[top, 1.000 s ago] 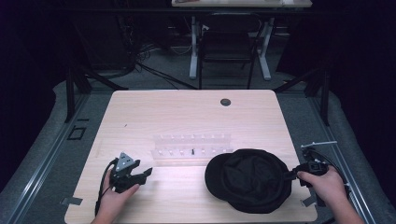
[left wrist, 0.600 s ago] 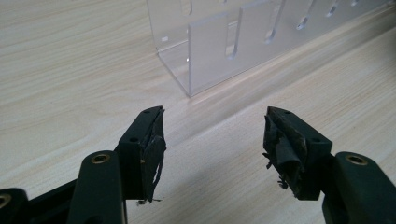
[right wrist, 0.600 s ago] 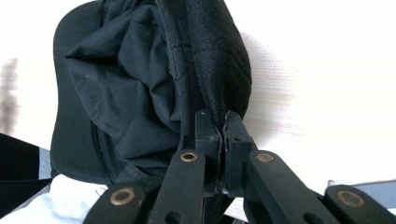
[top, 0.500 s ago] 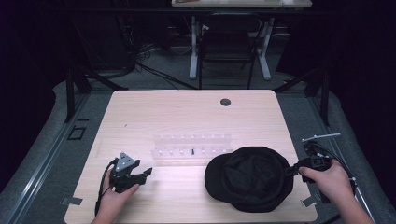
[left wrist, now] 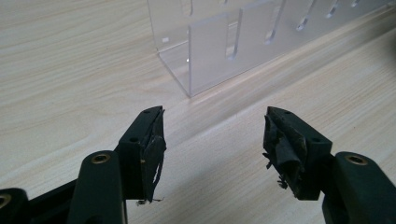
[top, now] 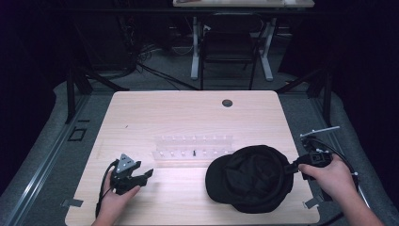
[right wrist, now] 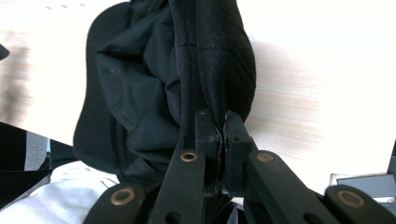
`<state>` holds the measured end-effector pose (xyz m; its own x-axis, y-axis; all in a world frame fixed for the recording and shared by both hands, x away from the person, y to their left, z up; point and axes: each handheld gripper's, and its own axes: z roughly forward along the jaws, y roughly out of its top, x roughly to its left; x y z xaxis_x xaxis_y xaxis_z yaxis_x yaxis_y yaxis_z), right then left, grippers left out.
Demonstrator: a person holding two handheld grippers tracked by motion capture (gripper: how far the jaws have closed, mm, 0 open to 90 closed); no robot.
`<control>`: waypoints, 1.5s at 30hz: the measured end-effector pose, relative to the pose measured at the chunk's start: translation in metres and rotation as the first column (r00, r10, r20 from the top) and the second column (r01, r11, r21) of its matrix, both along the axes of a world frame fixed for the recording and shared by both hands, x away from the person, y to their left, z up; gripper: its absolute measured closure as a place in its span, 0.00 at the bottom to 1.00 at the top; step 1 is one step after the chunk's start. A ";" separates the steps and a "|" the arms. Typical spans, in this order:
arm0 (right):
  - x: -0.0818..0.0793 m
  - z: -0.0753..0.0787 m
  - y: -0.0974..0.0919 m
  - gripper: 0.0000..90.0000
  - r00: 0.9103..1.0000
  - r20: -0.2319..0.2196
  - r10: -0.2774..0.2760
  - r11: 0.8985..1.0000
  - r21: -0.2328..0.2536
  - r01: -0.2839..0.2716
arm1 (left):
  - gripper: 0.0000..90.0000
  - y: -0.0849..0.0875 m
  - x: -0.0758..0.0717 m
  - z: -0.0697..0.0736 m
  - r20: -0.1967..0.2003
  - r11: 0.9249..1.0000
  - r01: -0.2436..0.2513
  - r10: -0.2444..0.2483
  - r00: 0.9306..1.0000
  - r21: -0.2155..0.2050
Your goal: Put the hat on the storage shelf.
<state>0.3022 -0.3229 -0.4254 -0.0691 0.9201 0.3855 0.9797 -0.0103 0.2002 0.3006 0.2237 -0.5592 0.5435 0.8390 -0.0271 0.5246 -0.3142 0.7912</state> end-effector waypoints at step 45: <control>0.008 0.080 0.029 0.98 0.998 -0.025 0.062 0.912 0.408 -0.047 | 0.43 0.000 0.000 0.000 0.000 1.000 -0.001 0.001 1.000 -0.002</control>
